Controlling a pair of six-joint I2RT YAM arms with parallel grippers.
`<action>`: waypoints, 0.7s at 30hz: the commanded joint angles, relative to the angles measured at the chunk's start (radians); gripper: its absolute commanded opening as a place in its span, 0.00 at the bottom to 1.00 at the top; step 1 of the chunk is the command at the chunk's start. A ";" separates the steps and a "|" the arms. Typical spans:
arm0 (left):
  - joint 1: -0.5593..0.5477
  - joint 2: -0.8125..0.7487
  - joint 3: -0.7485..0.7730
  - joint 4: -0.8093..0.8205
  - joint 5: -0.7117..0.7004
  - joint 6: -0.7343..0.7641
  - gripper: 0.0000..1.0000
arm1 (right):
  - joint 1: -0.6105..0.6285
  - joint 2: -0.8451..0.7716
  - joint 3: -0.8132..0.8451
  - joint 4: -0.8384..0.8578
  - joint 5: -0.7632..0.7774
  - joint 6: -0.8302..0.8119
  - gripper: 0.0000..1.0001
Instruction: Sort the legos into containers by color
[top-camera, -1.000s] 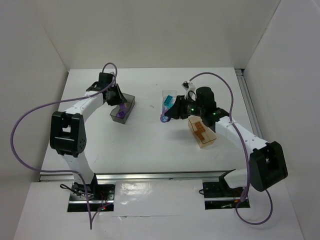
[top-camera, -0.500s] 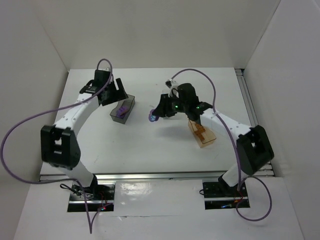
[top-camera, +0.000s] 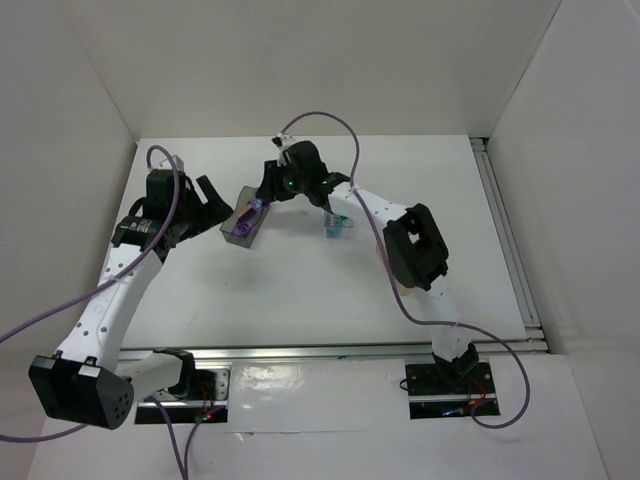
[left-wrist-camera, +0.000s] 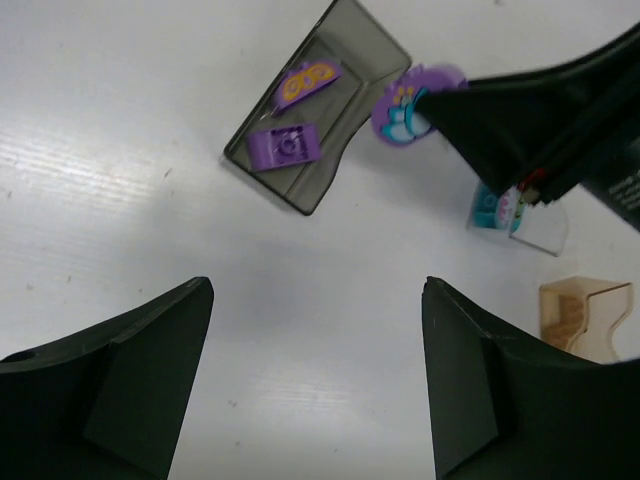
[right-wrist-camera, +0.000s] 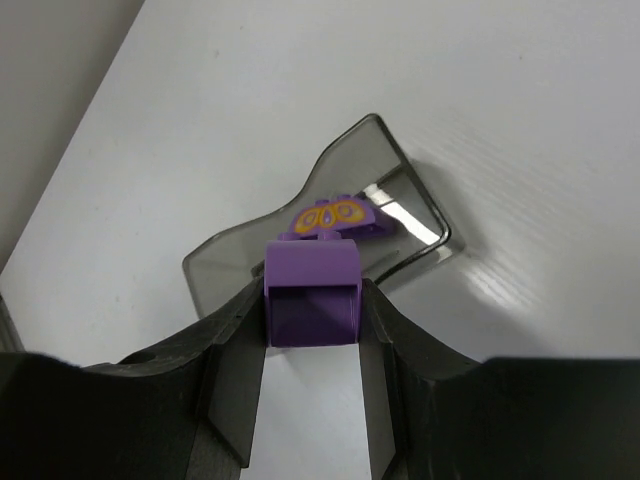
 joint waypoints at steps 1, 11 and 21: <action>0.010 -0.046 -0.004 -0.049 -0.034 -0.022 0.89 | 0.017 0.071 0.145 -0.054 0.075 -0.027 0.28; 0.030 -0.086 0.016 -0.067 -0.034 0.001 0.89 | 0.037 0.117 0.312 -0.105 0.107 -0.093 0.92; 0.039 -0.064 0.005 -0.037 -0.025 0.013 0.89 | 0.037 -0.393 -0.157 -0.195 0.621 -0.083 1.00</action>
